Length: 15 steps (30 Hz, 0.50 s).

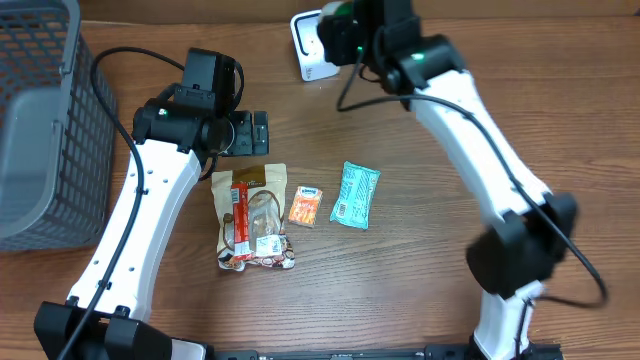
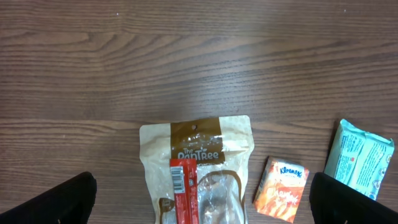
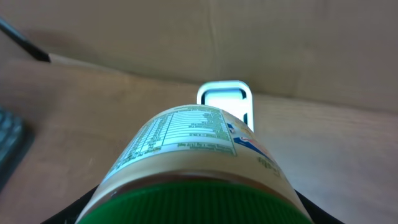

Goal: Scan the item barcode
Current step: 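Lift the jar and carry it to the white scanner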

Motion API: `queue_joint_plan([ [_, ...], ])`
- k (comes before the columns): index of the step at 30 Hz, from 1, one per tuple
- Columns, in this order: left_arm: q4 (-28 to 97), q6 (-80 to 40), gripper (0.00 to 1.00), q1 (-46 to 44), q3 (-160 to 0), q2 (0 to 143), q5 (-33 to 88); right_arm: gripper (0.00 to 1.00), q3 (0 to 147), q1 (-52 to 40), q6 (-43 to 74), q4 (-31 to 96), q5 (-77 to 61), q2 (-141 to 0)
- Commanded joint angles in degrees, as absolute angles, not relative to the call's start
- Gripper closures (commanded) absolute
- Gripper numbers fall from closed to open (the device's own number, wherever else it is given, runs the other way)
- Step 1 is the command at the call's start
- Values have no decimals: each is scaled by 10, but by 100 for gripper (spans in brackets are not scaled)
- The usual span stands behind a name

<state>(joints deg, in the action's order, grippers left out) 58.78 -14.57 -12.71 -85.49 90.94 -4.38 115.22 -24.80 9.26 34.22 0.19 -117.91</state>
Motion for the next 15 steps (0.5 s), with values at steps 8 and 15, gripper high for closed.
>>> queue_joint_plan([
  [8, 589, -142, 0, -128, -863, 907, -49, 97, 1154, -247, 89, 57, 3, -1332],
  [15, 589, -142, 0, -128, -863, 907, -49, 96, 1154, -247, 89, -147, 3, -1433],
])
